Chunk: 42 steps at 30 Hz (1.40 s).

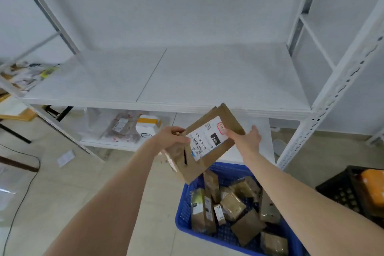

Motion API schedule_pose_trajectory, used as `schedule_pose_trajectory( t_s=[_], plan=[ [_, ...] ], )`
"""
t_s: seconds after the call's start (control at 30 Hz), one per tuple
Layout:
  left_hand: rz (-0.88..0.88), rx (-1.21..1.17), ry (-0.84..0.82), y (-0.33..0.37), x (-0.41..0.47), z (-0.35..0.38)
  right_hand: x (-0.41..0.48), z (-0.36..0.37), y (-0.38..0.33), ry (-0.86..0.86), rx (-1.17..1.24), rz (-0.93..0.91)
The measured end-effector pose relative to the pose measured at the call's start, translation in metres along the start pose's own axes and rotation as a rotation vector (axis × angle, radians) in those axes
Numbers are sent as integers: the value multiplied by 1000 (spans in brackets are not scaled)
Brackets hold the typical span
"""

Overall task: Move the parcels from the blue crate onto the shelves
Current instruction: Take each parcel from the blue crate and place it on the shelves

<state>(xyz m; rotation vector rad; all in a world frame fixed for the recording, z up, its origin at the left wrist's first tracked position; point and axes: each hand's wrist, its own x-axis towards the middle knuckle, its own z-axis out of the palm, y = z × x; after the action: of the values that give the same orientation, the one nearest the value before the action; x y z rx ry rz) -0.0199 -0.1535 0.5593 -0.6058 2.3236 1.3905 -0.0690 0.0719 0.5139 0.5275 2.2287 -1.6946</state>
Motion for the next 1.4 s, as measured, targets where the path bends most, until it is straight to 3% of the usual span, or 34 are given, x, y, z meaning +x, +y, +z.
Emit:
schedule_pose_trajectory(
  t_s=[0.07, 0.13, 0.2, 0.3, 0.37, 0.43, 0.5, 0.63, 0.73, 0.9, 1.07, 1.4],
  plan=[
    [72, 289, -60, 6, 0, -23, -3, 6, -14, 91, -374, -299],
    [143, 535, -167, 16, 0, -42, -10, 22, -26, -74, -808, -519],
    [235, 726, -243, 28, -5, -54, -23, 45, -37, -329, -1034, -514],
    [367, 987, -170, 40, -10, -69, -38, 73, -43, -459, -865, -346],
    [467, 1100, 38, 40, -9, -77, -49, 87, -44, -408, -674, -289],
    [505, 910, 335, 34, -8, -86, -57, 94, -48, -356, -382, -206],
    [445, 429, 471, 28, -9, -94, -66, 98, -56, -325, -153, -138],
    [222, 29, 318, 19, -23, -100, -74, 98, -63, -283, -78, -90],
    [149, -168, 264, 13, -31, -108, -81, 93, -69, -269, 126, -20],
    [135, -253, -34, 9, -52, -105, -94, 98, -97, -341, 312, -38],
    [199, -220, -11, 15, -69, -122, -106, 90, -111, -413, 294, -102],
    [321, -221, 11, 61, -97, -139, -130, 60, -163, -362, 226, -275]
  ],
)
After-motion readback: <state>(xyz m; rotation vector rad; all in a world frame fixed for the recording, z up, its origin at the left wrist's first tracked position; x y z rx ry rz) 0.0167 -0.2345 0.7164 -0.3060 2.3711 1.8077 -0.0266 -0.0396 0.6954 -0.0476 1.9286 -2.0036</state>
